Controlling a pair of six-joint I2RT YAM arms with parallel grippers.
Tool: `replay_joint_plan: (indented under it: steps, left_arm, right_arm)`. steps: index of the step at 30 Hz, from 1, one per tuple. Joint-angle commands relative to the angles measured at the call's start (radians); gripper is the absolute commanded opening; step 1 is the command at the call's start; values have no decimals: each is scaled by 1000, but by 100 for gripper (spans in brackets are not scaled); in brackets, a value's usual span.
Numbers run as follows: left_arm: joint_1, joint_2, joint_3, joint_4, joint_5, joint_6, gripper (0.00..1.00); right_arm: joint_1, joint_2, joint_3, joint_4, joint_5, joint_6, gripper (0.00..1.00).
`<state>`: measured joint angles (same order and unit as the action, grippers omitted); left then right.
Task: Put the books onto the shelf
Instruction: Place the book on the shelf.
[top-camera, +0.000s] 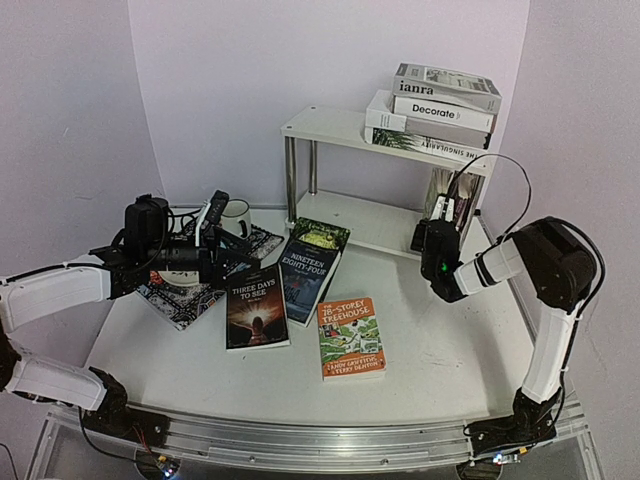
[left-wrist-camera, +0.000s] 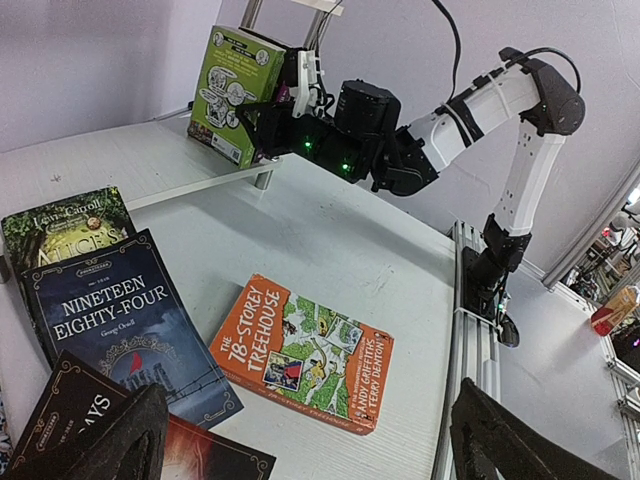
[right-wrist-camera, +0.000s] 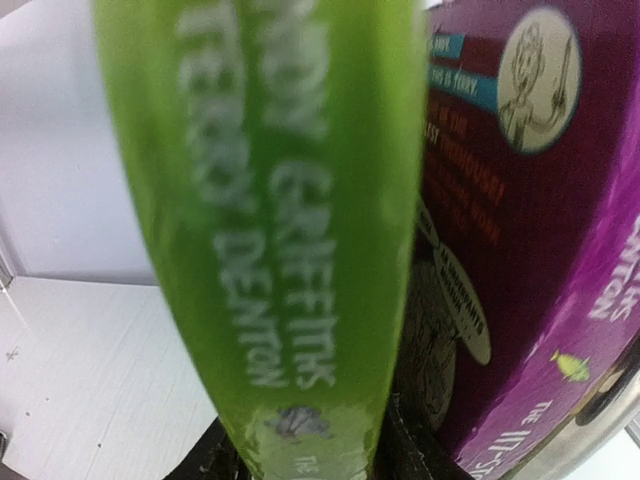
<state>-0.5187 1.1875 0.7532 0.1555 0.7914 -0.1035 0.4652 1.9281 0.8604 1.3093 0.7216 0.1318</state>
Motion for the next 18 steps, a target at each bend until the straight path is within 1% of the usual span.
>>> replay_joint_plan:
  steps: [1, 5, 11, 18]
  left_arm:
    - [-7, 3, 39, -3, 8, 7, 100]
    - [-9, 5, 39, -4, 10, 5, 100]
    - [-9, -4, 35, -4, 8, 8, 100]
    - [-10, -12, 30, -3, 10, 10, 100]
  right_arm:
    - [-4, -60, 11, 273, 15, 15, 43]
    - [11, -52, 18, 270, 23, 7, 44]
    - [40, -46, 41, 270, 74, -25, 50]
    - [50, -62, 48, 270, 105, -52, 52]
